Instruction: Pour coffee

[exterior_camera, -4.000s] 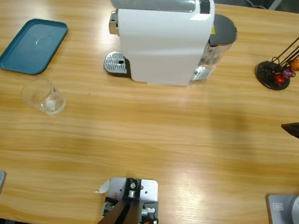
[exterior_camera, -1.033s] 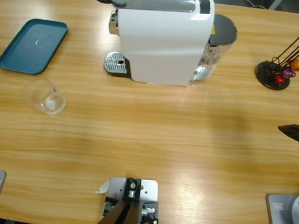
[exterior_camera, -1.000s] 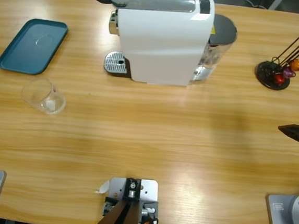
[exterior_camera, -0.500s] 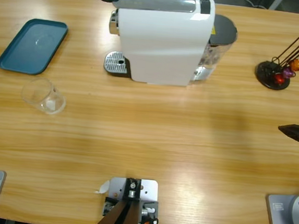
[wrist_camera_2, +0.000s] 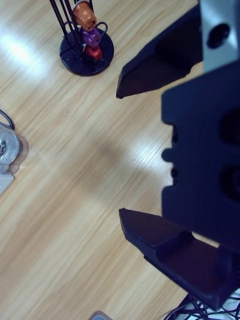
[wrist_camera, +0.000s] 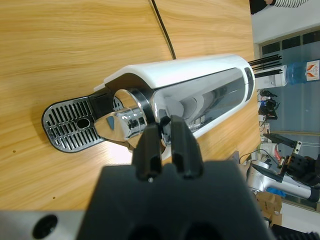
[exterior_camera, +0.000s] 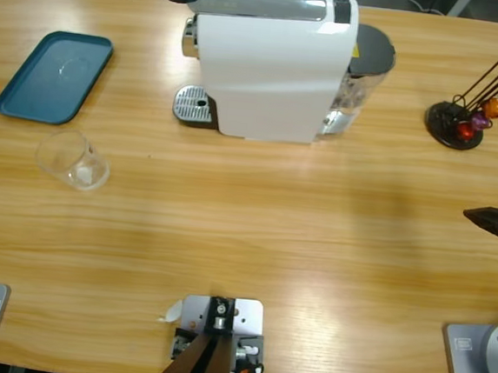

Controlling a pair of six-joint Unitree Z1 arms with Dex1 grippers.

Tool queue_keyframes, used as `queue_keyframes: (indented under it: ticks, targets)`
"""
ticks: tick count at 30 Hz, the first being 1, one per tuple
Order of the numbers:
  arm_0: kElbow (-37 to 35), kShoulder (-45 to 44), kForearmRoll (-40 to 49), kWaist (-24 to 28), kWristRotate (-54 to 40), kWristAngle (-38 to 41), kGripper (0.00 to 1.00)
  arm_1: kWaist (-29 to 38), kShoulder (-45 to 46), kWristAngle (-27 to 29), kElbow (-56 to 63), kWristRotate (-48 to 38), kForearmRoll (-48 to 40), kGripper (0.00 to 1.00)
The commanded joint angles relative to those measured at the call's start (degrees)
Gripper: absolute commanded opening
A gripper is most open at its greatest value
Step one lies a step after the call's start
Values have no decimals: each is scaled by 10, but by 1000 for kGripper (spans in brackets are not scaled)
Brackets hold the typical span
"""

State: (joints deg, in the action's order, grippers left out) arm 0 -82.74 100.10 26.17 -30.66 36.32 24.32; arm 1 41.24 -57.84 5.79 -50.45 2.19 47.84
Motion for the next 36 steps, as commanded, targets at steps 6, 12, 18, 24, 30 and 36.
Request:
queue_keyframes:
  ticks: [6,12,18,24,30,36]
  targets:
    - [0,-53,-8,-12,-1,23,0,-6,-2,-6,9,5,1,1000]
    - [-1,-55,-19,-12,0,23,0,-6,-2,-6,9,5,1,1000]
    - [-1,-52,-36,-13,2,28,0,-6,-2,-6,9,5,1,1000]
    - [-2,-49,-39,-13,-2,33,0,-6,-3,-6,9,5,1,1000]
    - [-2,-48,-49,-14,-6,50,0,-6,-3,-6,9,5,1,1000]
    - [8,-52,-51,-17,-103,54,0,-6,-3,-6,9,5,1,1000]
